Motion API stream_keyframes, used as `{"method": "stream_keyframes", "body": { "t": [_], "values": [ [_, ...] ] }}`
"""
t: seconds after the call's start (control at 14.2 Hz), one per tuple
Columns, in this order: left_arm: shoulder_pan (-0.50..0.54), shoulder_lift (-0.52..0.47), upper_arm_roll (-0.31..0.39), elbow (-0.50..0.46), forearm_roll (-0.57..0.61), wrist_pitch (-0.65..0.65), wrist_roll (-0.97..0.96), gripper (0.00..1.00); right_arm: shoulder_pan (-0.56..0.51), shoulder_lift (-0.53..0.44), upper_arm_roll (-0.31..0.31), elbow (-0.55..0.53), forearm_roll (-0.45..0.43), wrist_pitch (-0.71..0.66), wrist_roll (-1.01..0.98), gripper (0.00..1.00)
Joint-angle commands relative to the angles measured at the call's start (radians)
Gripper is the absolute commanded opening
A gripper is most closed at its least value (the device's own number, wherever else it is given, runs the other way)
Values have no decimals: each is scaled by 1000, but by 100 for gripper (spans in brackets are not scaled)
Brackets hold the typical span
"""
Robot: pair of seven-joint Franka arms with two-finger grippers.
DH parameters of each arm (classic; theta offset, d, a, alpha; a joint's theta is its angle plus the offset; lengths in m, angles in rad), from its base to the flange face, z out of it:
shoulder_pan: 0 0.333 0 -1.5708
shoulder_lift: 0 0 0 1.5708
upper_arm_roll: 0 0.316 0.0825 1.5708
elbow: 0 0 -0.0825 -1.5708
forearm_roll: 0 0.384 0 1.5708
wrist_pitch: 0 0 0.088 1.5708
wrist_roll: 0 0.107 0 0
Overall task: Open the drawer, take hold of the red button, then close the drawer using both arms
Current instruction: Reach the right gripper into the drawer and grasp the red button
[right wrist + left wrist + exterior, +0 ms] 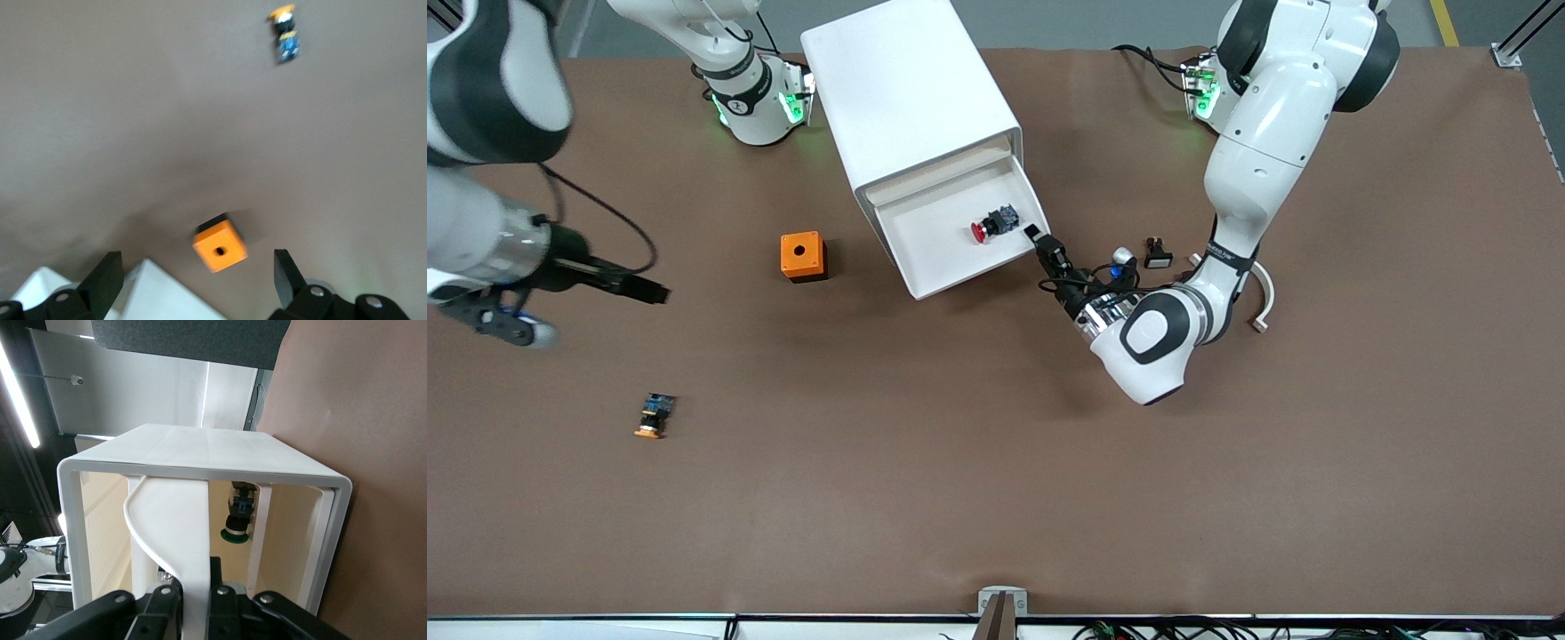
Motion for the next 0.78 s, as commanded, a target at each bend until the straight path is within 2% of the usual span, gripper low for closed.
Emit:
{"method": "stream_keyframes", "body": {
  "t": [0.0,0.21,0.28,0.42,0.57,0.71],
  "values": [
    [19,7,1,13,-21,-2,-11,15,101,-6,-7,4,23,18,191,100],
    [31,12,1,17,-21,-2,-11,16,253,-6,-8,-12,23,44,450,100],
    [31,12,1,19,-21,-2,-11,26,311,-6,-7,-23,23,73,559,100],
    [33,12,1,31,-21,6,16,66,431,-3,-8,-37,20,139,746,100],
    [56,12,0,45,-42,27,125,87,528,23,-8,-37,11,190,901,100],
    [60,9,0,57,-102,30,241,95,598,63,-8,-37,2,255,1033,100]
  ]
}}
